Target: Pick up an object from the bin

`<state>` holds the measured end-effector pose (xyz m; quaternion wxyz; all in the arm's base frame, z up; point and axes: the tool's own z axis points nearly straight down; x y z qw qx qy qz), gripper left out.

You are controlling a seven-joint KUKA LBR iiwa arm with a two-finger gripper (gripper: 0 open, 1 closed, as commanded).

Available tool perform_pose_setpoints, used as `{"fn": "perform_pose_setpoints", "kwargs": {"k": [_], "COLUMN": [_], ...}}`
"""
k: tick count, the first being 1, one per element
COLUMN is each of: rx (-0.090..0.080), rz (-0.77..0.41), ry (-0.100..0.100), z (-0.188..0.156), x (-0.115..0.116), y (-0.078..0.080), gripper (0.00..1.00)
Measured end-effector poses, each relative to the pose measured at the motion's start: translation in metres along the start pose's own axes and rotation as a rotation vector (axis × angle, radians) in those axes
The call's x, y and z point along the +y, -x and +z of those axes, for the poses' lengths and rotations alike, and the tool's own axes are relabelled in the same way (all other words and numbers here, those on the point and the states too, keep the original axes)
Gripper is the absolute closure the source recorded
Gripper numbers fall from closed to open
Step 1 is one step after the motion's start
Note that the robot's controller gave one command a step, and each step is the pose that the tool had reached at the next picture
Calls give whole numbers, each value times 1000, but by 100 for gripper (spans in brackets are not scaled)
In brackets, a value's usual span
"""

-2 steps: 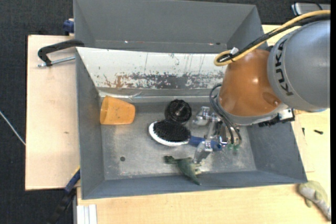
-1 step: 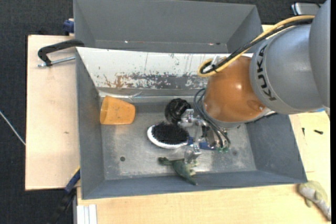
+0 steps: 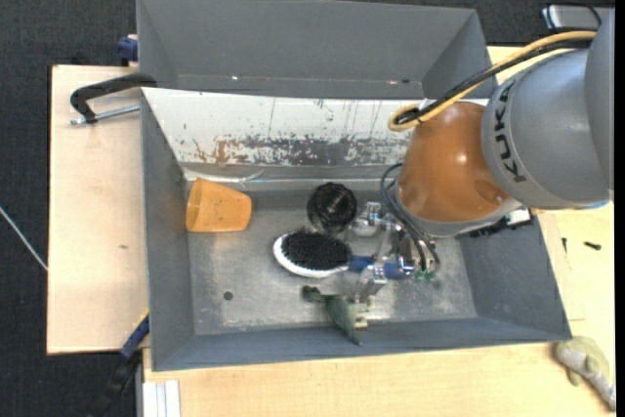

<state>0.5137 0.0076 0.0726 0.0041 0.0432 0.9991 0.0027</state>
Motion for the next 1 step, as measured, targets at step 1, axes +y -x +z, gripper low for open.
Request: {"fn": "perform_pose_setpoints", "kwargs": {"k": [1], "rx": [-5], "rz": [3], "ry": [-2], "z": [-1], "x": [-1], "y": [2], "gripper": [100]}}
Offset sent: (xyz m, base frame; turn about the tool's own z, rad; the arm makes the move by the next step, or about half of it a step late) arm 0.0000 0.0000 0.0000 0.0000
